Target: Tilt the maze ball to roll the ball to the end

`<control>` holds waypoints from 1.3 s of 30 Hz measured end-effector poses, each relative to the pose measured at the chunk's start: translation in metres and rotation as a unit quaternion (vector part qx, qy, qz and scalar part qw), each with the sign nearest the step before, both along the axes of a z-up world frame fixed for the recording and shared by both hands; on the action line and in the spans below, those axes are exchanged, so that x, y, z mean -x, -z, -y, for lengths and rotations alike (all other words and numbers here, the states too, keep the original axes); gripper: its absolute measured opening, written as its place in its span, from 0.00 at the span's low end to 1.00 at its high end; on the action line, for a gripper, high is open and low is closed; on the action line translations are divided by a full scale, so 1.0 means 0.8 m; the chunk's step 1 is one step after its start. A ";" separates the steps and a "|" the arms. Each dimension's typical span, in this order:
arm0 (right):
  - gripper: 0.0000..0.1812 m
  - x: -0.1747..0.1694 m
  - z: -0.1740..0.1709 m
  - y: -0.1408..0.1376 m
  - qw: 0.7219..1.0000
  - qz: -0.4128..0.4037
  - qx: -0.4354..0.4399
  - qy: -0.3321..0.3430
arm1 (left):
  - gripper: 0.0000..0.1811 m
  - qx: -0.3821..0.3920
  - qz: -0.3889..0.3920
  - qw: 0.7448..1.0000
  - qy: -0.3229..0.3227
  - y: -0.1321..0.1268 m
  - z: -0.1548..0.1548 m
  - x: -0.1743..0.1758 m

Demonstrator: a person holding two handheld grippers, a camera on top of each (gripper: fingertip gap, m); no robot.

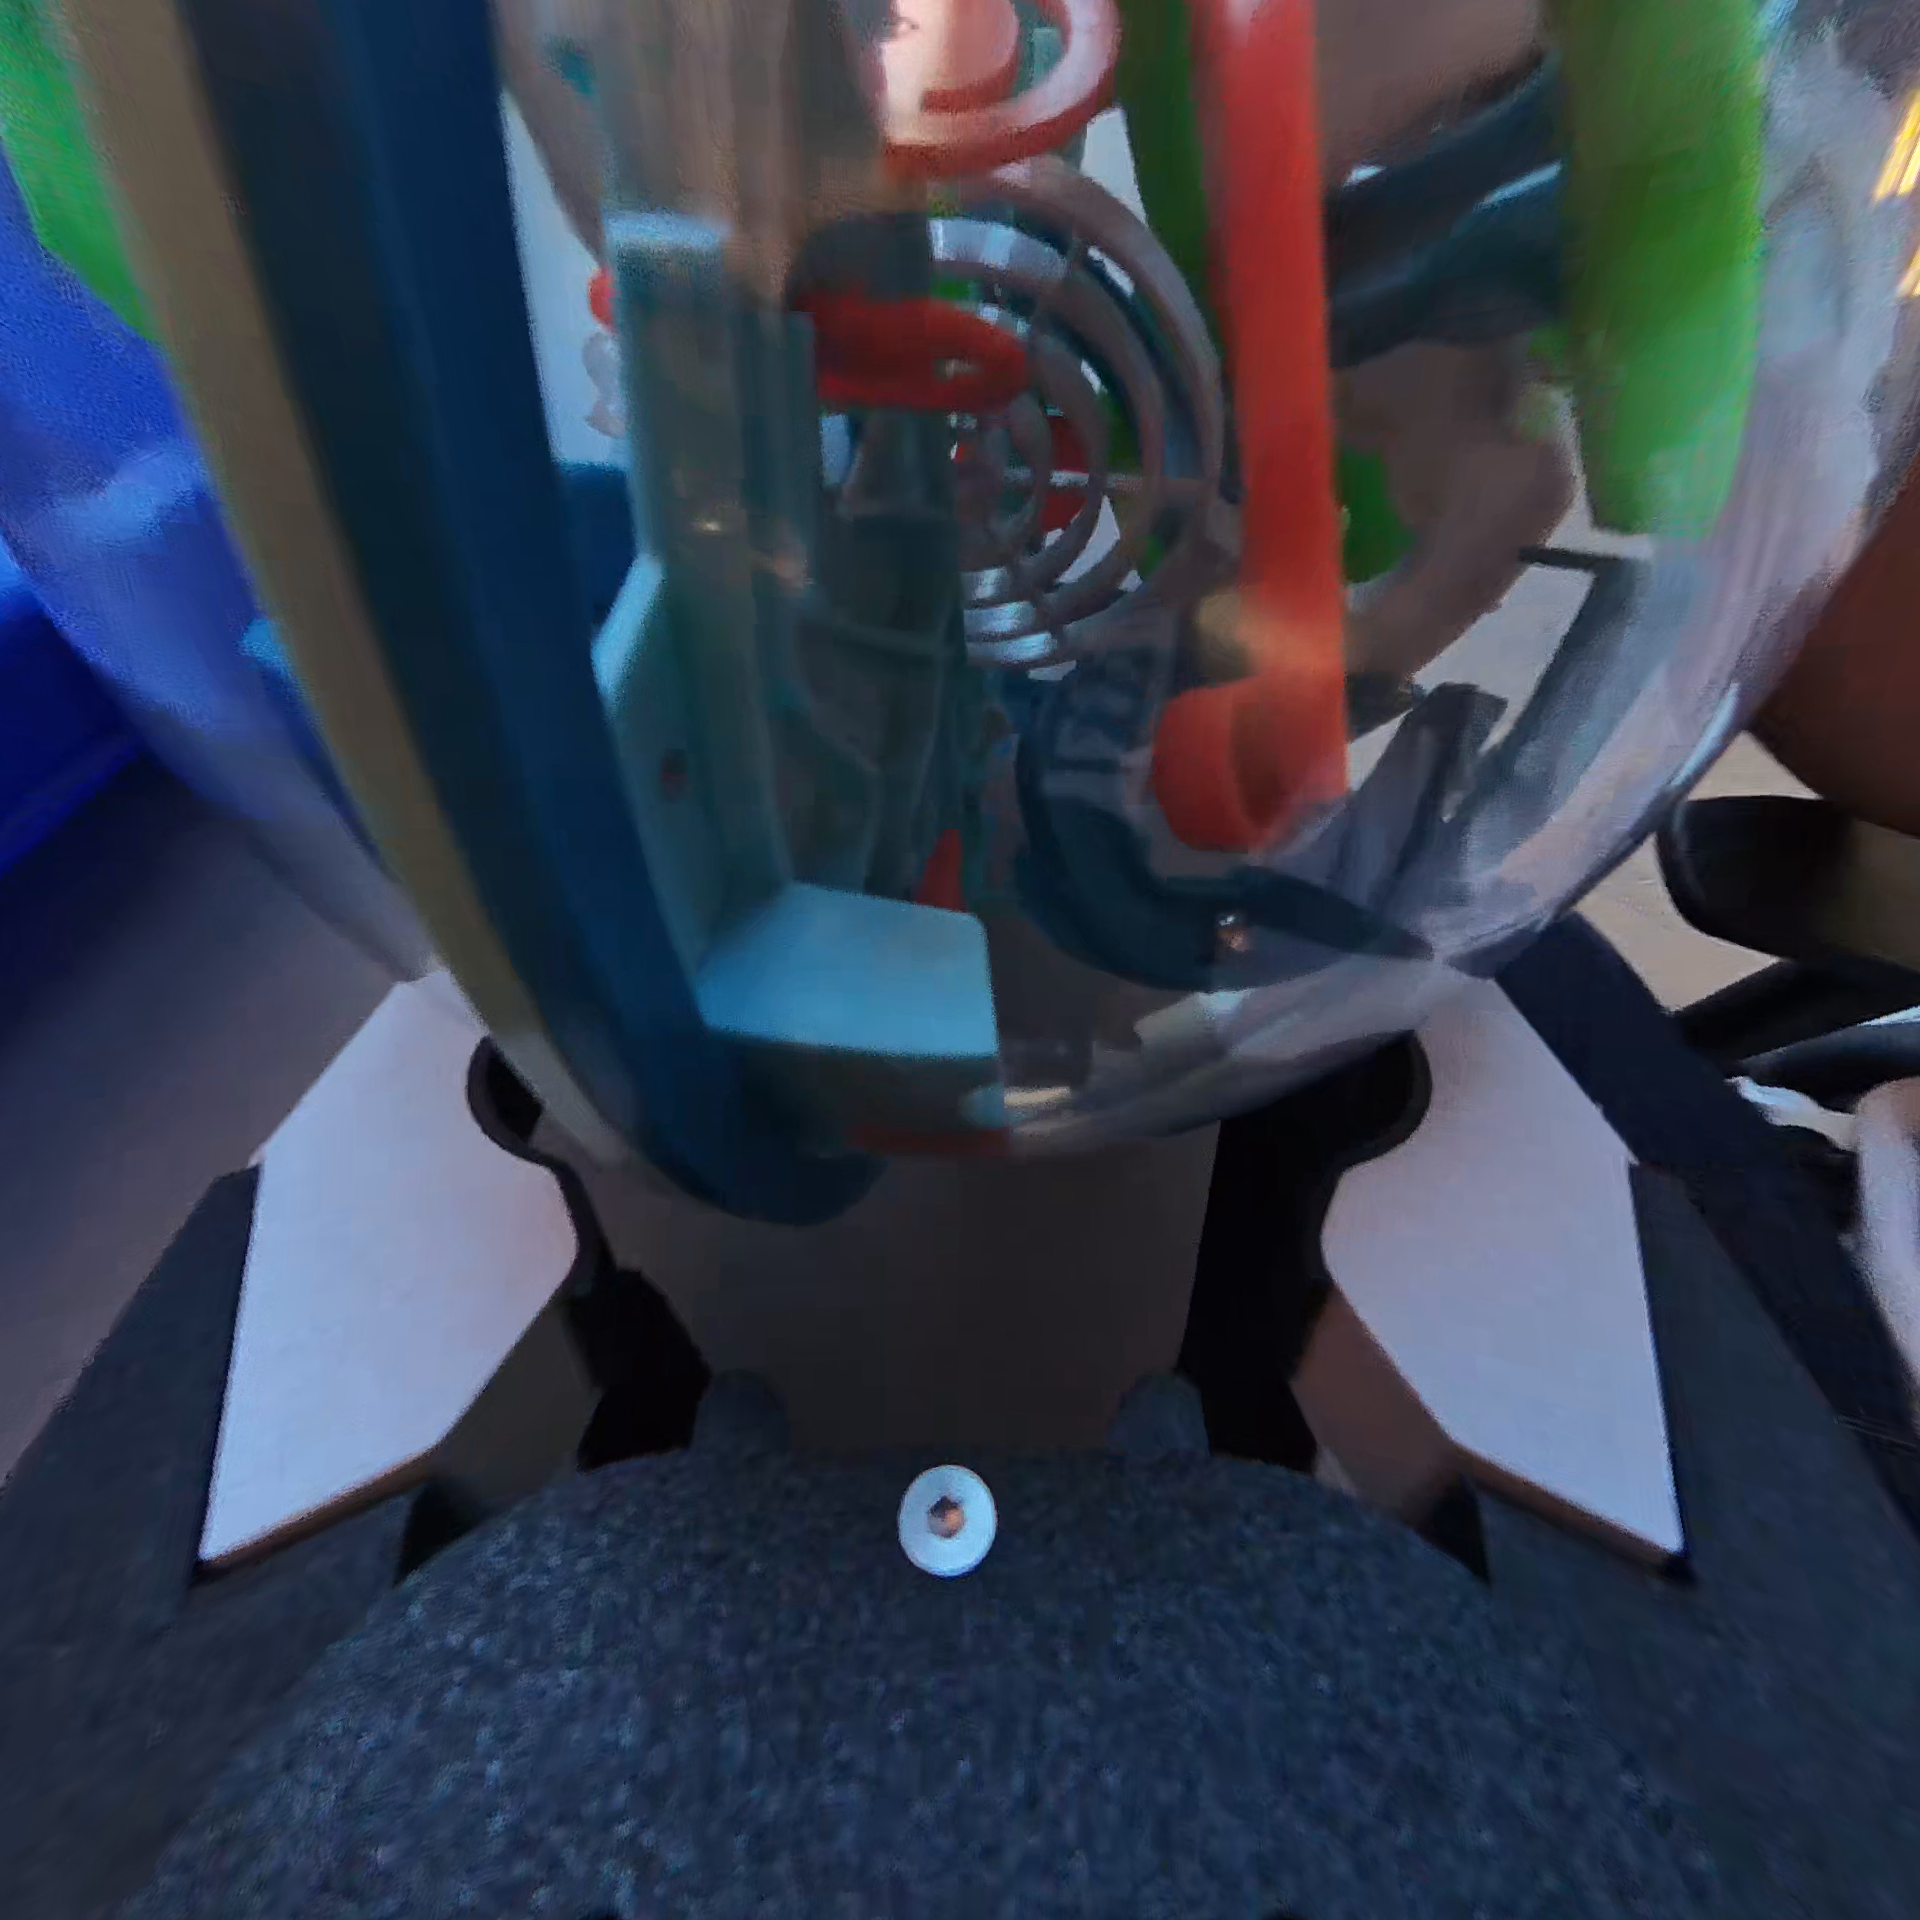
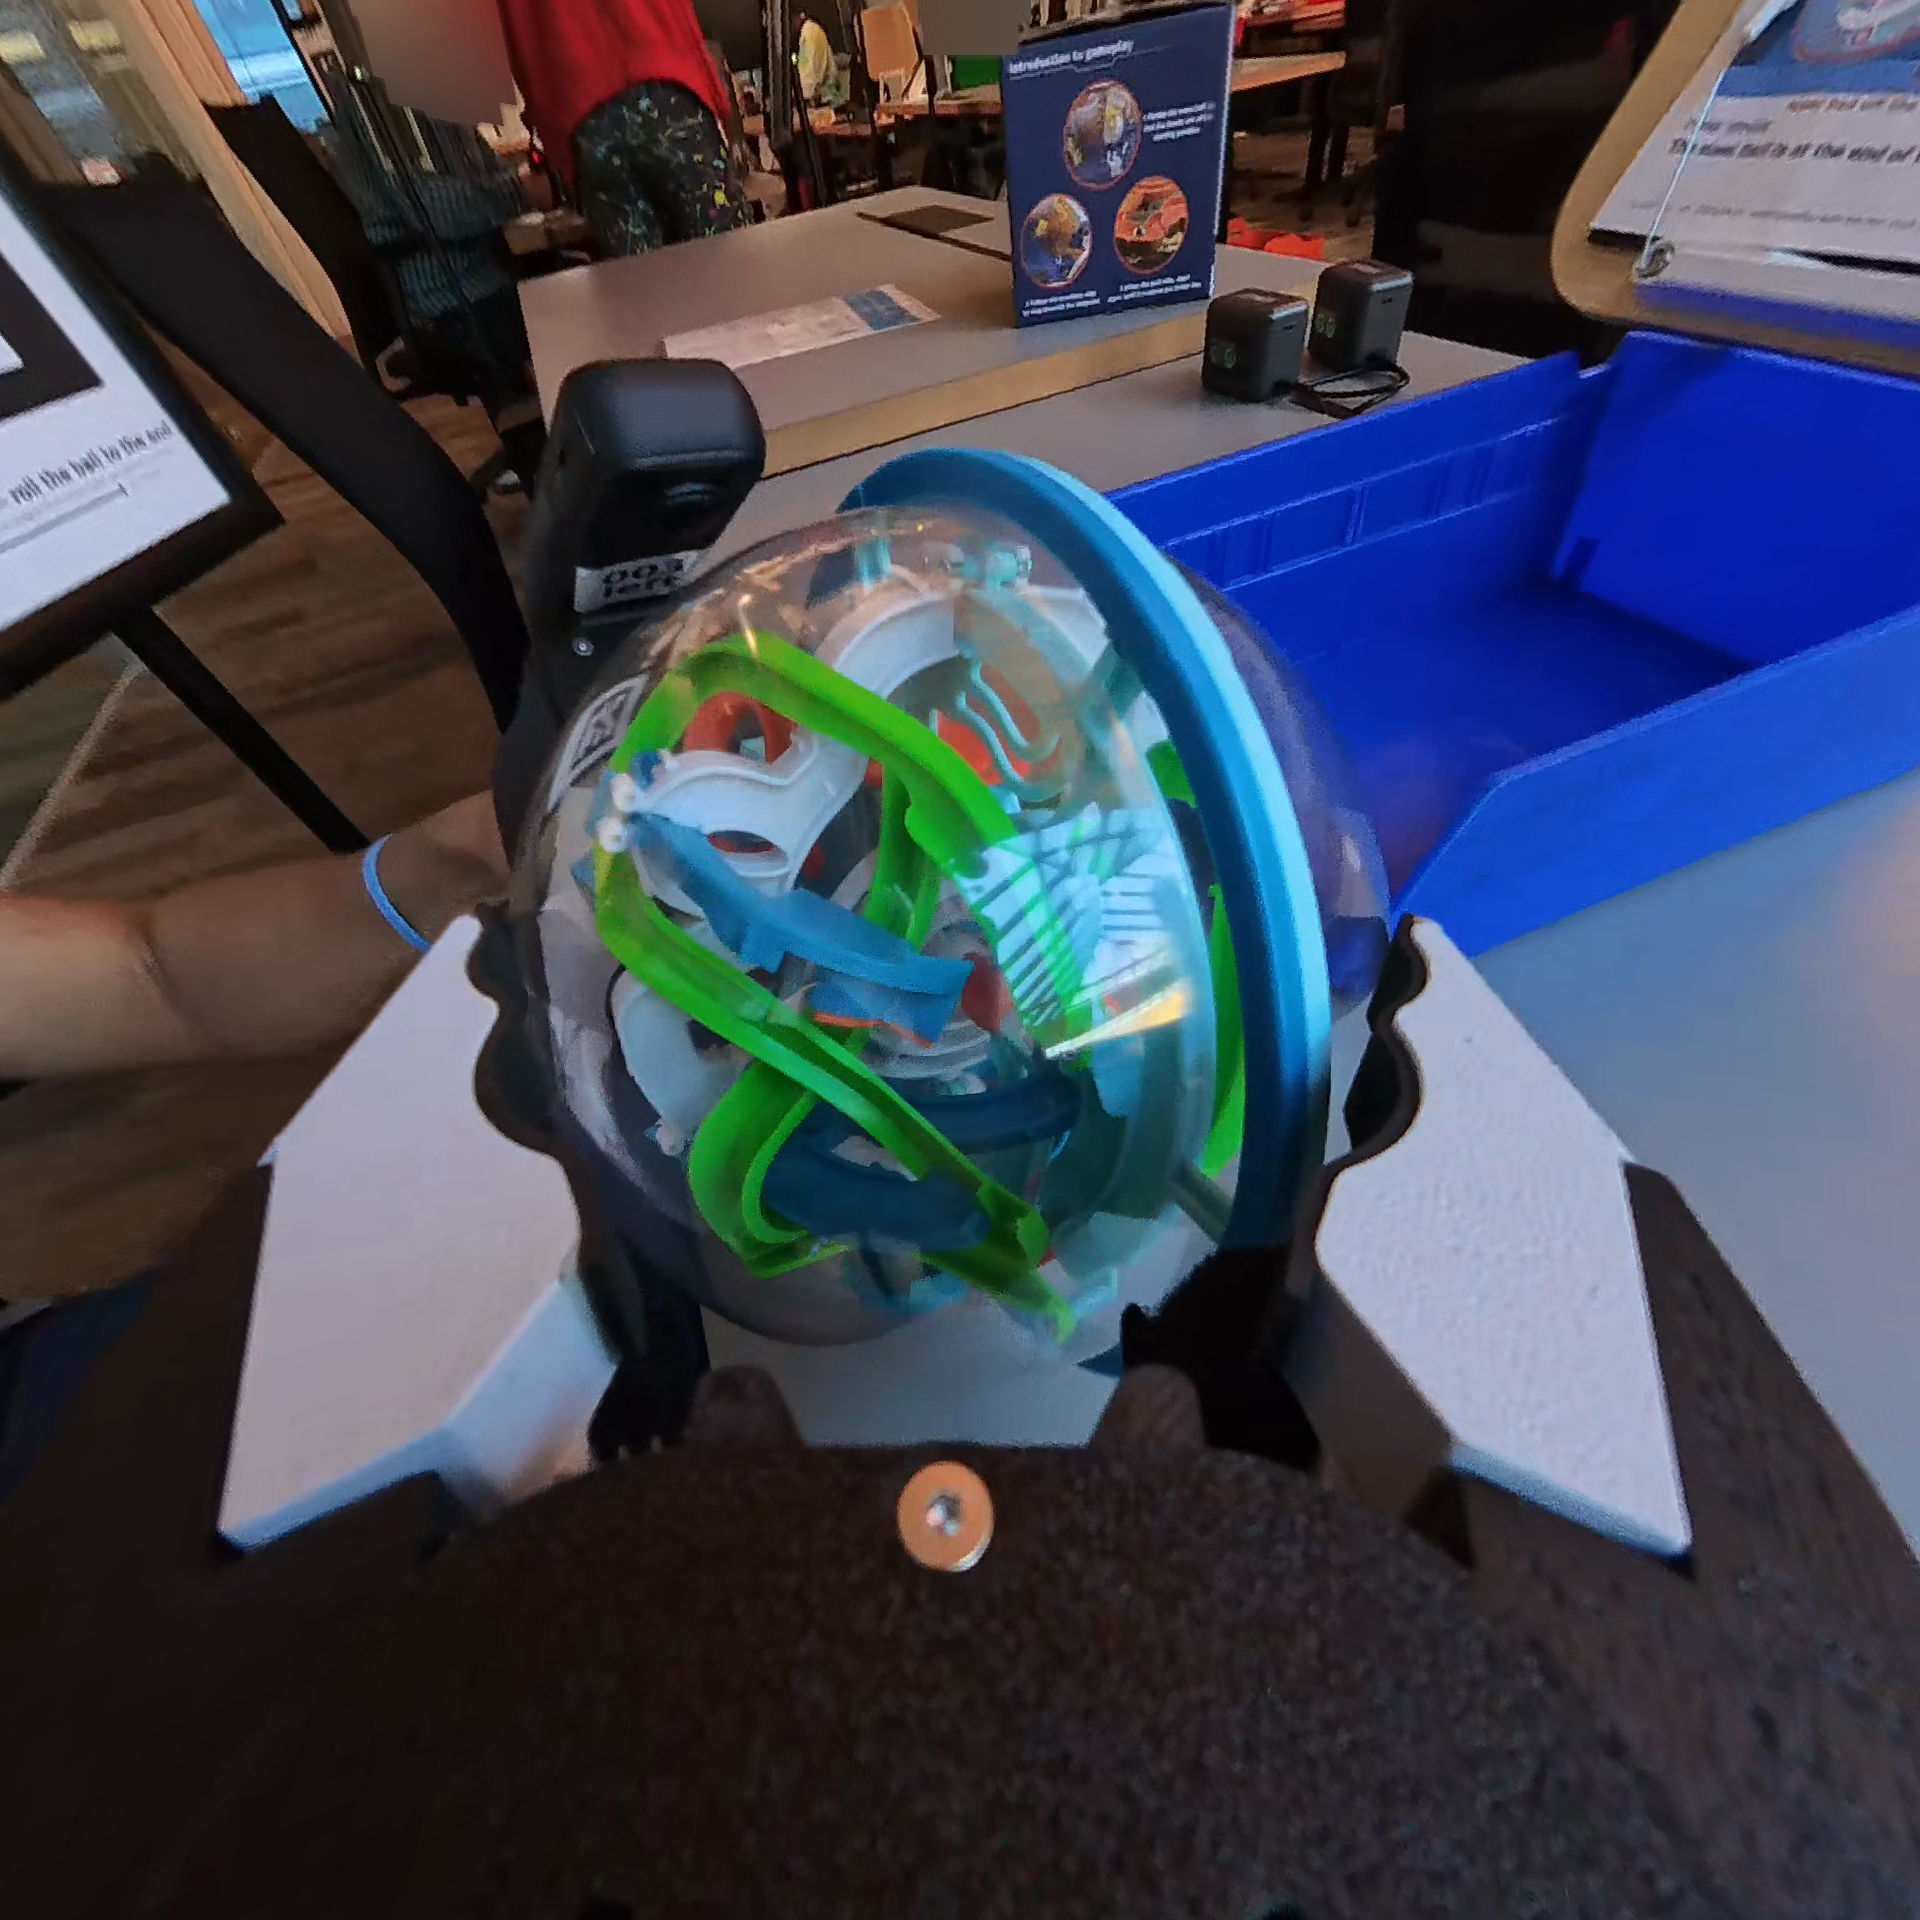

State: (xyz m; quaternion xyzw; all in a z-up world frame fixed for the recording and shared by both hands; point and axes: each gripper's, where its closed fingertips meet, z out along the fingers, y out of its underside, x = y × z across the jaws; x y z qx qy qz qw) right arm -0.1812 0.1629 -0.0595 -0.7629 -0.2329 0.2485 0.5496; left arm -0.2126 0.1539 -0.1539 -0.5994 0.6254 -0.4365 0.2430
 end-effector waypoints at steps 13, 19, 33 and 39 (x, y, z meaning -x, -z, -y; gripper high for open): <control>0.85 0.006 0.017 -0.003 0.997 0.077 -0.005 0.000 | 0.86 -0.077 0.024 0.997 -0.008 -0.006 -0.001 0.000; 0.85 0.006 0.009 -0.011 1.000 0.012 0.012 0.024 | 0.85 -0.119 0.012 0.992 -0.029 0.001 -0.008 0.000; 0.85 -0.011 0.007 -0.006 0.992 -0.027 0.061 0.104 | 0.79 -0.141 0.028 0.989 -0.032 -0.005 -0.006 0.001; 0.85 -0.019 0.017 -0.003 0.994 -0.044 0.048 0.089 | 0.87 -0.054 0.051 0.997 0.020 -0.017 0.015 0.005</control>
